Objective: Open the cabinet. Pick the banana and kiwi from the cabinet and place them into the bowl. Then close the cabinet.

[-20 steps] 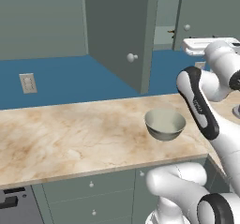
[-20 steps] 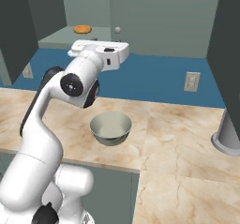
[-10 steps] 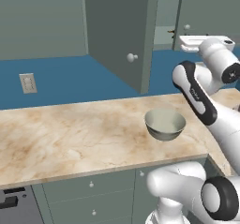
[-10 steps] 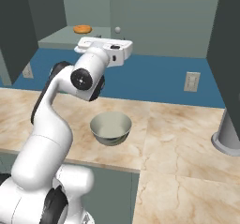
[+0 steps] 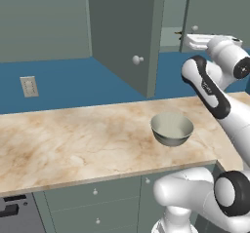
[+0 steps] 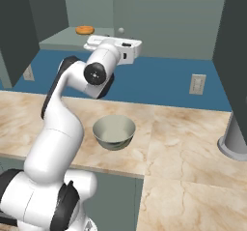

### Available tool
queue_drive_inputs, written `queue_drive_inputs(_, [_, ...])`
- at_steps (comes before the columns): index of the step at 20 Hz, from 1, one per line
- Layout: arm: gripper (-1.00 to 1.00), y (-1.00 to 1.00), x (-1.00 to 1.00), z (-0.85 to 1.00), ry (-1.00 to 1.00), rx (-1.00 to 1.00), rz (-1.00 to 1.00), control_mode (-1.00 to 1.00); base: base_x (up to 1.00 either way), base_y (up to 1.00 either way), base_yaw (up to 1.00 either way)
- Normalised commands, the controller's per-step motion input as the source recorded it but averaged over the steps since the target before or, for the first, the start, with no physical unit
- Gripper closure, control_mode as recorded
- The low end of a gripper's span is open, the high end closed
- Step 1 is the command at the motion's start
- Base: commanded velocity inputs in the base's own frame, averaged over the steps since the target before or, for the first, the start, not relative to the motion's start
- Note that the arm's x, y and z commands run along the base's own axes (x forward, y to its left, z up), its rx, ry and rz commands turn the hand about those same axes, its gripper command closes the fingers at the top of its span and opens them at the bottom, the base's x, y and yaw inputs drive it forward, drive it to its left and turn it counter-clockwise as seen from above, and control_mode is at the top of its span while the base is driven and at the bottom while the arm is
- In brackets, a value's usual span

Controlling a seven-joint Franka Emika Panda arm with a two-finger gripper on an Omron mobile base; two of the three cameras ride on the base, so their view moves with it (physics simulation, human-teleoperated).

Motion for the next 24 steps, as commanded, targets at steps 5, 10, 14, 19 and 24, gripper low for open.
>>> queue_drive_inputs(5, [-1.00,0.00,0.35,0.00,0.00,0.00,0.00,-1.00,0.00,0.00,0.00])
queue_drive_inputs(10, [-1.00,0.00,0.49,0.00,0.01,0.00,0.00,-1.00,0.00,0.00,0.00])
queue_drive_inputs(14, [-1.00,-0.10,0.62,0.00,0.01,0.00,0.00,-1.00,0.00,0.00,0.00])
queue_drive_inputs(19, [-1.00,-0.27,0.65,0.00,0.04,0.05,0.02,-1.00,0.00,0.00,0.00])
queue_drive_inputs(24, [-1.00,-0.28,0.72,-0.04,0.05,0.04,0.04,-1.00,0.00,0.00,0.00])
